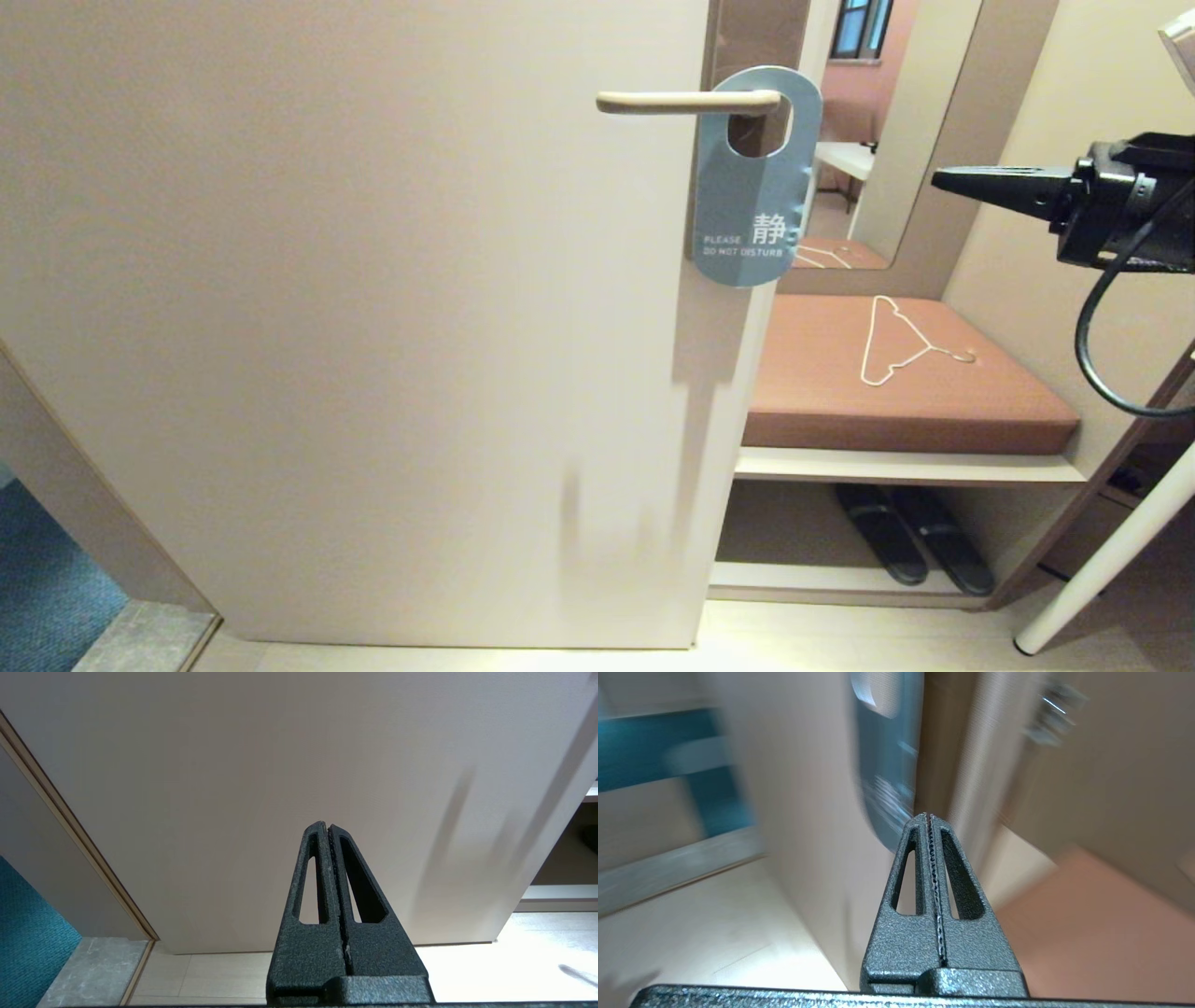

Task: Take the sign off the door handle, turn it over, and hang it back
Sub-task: Take down the sign

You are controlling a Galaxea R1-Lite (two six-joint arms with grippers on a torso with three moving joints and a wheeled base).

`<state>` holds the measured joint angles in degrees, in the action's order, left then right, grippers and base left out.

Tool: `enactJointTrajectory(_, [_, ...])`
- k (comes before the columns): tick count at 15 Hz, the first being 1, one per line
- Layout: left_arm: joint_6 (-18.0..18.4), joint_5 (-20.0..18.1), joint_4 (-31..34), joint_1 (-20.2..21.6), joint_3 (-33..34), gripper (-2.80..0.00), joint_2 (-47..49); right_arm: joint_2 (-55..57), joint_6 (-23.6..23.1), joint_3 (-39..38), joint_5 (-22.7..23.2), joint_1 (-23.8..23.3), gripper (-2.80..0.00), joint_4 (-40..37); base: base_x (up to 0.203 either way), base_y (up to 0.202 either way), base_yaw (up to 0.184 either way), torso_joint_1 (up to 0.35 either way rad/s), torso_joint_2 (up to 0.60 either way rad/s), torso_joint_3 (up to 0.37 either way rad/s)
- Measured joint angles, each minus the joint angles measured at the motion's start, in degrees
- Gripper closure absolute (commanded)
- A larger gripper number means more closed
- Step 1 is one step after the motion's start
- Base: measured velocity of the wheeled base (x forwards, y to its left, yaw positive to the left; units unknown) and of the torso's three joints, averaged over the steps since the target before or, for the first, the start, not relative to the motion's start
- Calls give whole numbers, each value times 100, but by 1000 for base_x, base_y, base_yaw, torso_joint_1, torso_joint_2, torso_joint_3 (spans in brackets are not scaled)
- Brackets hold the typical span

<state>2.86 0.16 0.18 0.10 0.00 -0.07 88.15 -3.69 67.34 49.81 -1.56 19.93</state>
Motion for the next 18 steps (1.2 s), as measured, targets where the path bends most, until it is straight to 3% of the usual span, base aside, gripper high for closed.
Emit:
enactJointTrajectory(2, [2, 0, 0, 1, 0, 0, 0, 336, -5, 217, 751, -12, 0, 244, 0, 0, 0, 0, 0, 0])
enactJointTrajectory(4, [4, -2, -2, 0, 0, 0, 0, 548, -13, 288, 1128, 7, 0, 253, 0, 0, 0, 0, 0, 0])
enactJointTrajectory(12, [2, -2, 0, 0, 0, 0, 0, 1122, -94, 465, 1259, 121, 0, 286, 0, 0, 0, 0, 0, 0])
enactJointTrajectory(13, [5, 0, -2, 4, 0, 0, 0, 1191, -108, 516, 1253, 121, -280, 306, 0, 0, 0, 0, 0, 0])
enactJointTrajectory(18, [1, 0, 0, 1, 0, 0, 0, 1508, -138, 644, 1262, 149, -280, 600, 0, 0, 0, 0, 0, 0])
